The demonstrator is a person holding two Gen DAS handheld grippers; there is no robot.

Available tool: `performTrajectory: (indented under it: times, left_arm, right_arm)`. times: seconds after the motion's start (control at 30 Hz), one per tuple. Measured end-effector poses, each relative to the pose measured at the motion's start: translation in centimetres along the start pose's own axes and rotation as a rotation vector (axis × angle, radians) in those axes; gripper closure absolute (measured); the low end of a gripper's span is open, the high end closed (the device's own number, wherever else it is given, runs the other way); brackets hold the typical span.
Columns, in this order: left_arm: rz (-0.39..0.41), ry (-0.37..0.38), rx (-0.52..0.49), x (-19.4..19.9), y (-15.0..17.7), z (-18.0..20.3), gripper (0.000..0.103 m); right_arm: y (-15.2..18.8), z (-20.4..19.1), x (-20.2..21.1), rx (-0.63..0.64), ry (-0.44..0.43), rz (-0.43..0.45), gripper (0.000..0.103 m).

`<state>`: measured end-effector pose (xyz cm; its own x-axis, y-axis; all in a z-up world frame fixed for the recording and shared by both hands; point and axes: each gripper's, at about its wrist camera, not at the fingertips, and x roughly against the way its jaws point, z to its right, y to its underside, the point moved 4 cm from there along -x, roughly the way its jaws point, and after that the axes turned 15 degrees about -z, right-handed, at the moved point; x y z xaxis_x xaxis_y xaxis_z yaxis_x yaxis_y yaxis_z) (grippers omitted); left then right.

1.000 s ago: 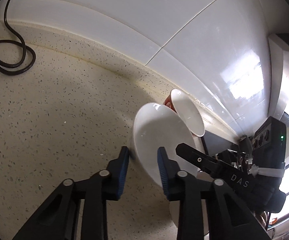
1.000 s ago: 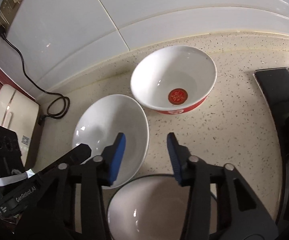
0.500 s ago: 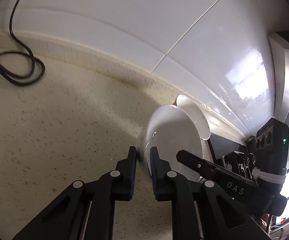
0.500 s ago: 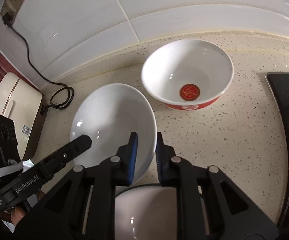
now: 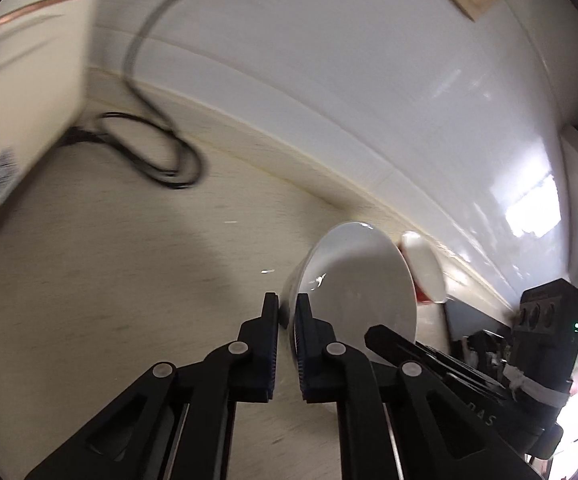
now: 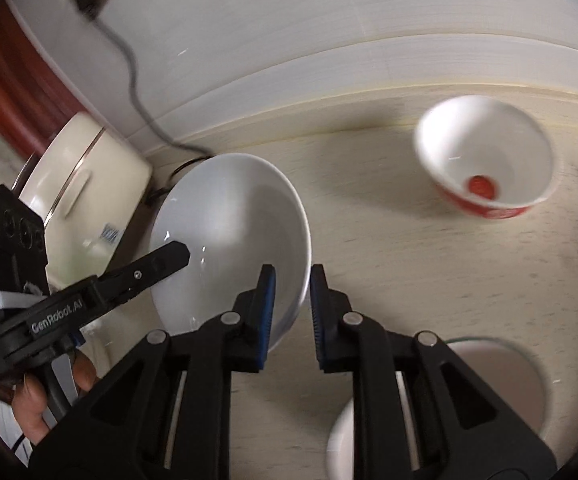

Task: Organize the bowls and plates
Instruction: 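Carry the white bowl with the right tool and lower it onto the plate stack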

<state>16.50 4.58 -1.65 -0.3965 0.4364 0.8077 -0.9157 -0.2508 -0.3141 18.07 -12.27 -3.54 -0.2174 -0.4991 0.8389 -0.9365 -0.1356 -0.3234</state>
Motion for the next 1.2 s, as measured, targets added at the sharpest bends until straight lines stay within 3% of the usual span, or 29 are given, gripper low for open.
performTrajectory:
  times: [0.3, 0.73, 1.0, 1.2]
  left_arm:
    - [0.026, -0.108, 0.076, 3.5, 2.2, -5.4, 0.095]
    - [0.020, -0.138, 0.153, 4.8, 3.1, -10.2, 0.093]
    - [0.021, -0.127, 0.184, 5.2, 2.6, -11.7, 0.091]
    - [0.012, -0.135, 0.195, 4.2, 1.9, -12.2, 0.091]
  right_arm:
    - [1.2, -6.0, -4.7, 0.129, -0.072, -0.113, 0.081]
    - [3.9, -9.7, -7.6, 0.211, -0.142, -0.190, 0.078]
    - [4.4, -10.6, -8.1, 0.234, -0.190, -0.198, 0.073]
    - [4.3, -11.1, -8.3, 0.249, -0.217, -0.161, 0.060]
